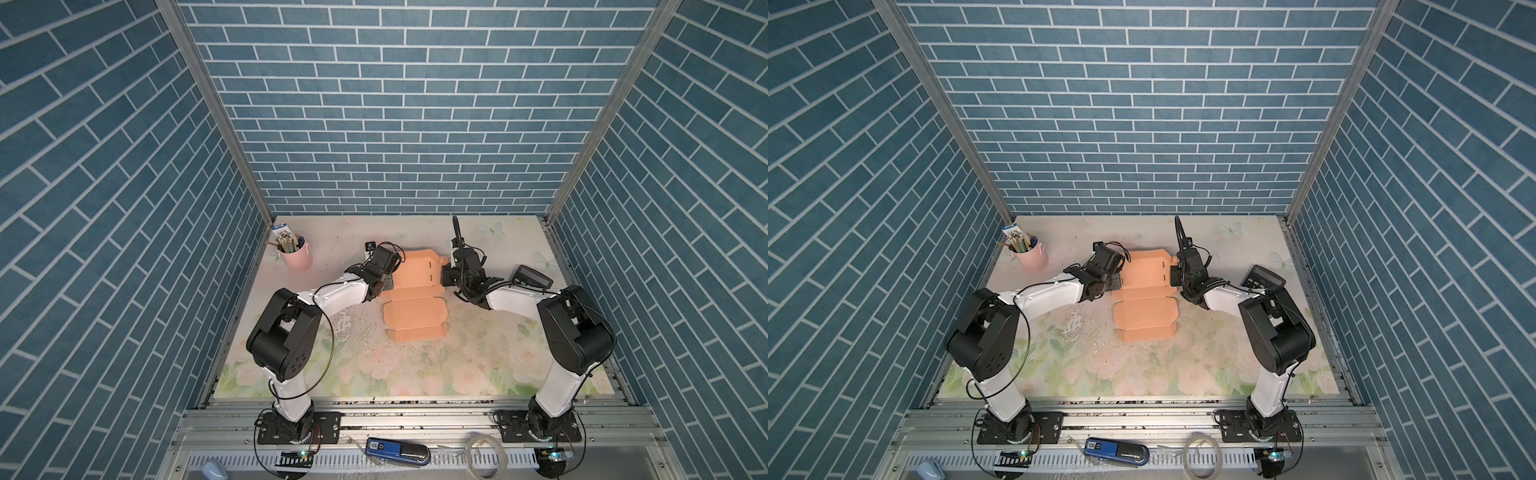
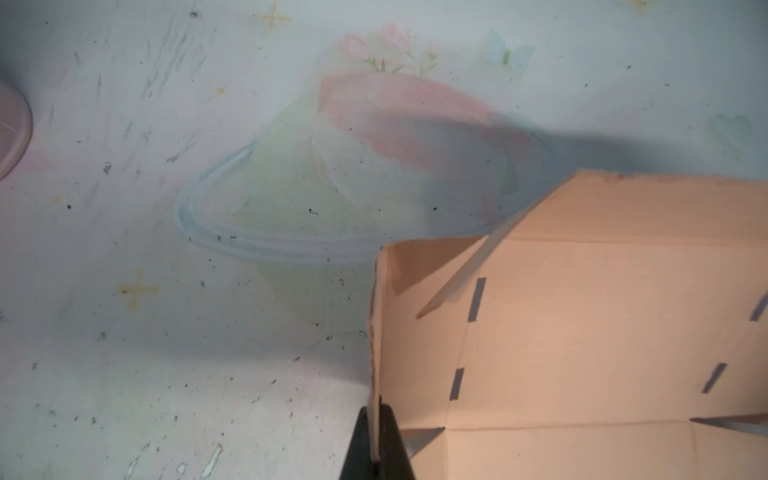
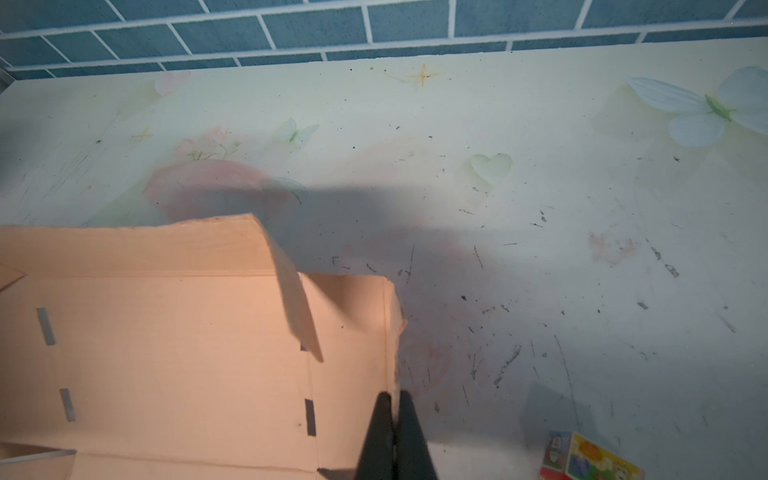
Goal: Fold the paper box
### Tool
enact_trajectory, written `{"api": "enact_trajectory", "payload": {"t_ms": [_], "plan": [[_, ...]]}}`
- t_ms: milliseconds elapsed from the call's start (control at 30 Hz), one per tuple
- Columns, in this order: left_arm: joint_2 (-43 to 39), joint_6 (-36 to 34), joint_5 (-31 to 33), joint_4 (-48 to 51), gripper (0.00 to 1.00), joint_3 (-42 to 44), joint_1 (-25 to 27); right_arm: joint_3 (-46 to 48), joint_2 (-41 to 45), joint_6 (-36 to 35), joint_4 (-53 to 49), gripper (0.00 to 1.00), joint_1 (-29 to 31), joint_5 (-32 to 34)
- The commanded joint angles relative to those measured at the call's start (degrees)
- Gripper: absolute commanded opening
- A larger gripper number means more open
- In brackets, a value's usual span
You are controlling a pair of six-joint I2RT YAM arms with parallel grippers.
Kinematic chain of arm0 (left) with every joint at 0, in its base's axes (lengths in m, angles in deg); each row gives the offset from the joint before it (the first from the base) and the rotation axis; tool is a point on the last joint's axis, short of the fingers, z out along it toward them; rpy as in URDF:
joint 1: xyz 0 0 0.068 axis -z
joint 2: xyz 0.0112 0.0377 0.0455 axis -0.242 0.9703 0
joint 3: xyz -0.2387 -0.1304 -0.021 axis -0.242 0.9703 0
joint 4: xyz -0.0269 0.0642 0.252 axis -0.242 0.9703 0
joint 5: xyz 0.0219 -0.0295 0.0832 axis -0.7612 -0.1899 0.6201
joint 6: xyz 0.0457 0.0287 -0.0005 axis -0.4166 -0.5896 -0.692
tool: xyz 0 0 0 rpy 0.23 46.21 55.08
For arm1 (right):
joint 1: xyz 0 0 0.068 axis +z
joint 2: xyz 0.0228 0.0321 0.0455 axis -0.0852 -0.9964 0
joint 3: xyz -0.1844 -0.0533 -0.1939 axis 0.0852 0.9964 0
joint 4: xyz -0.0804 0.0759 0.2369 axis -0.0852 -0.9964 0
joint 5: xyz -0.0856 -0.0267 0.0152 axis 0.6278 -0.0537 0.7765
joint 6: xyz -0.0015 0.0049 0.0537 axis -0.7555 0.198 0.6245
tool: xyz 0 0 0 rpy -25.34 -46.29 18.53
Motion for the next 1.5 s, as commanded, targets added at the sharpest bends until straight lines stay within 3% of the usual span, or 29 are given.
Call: {"api": "enact_trajectory", "payload": {"t_ms": [0,333,1067,1467], "plan": [[-2.31,0.52,-0.05,-0.41,0.00,1.43,0.73,0.26,2.02,1.66,0.88,0.00,0.55,1.70],[-2.78,2.67,0.32,-3.93,0.00,2.59,4.83,1.01,5.22,3.28,0.63,0.00,2.17,1.85],[-1.38,3.57,1.05,-6.06,0.00,0.91,8.27,-0.64,4.63,5.44,-0.70,0.00,9.35,7.01],[-4.97,-0.41,1.70,-7.63,0.00,5.36,8.36,3.02,7.05,2.56,2.63,0.00,8.96,7.22]]}}
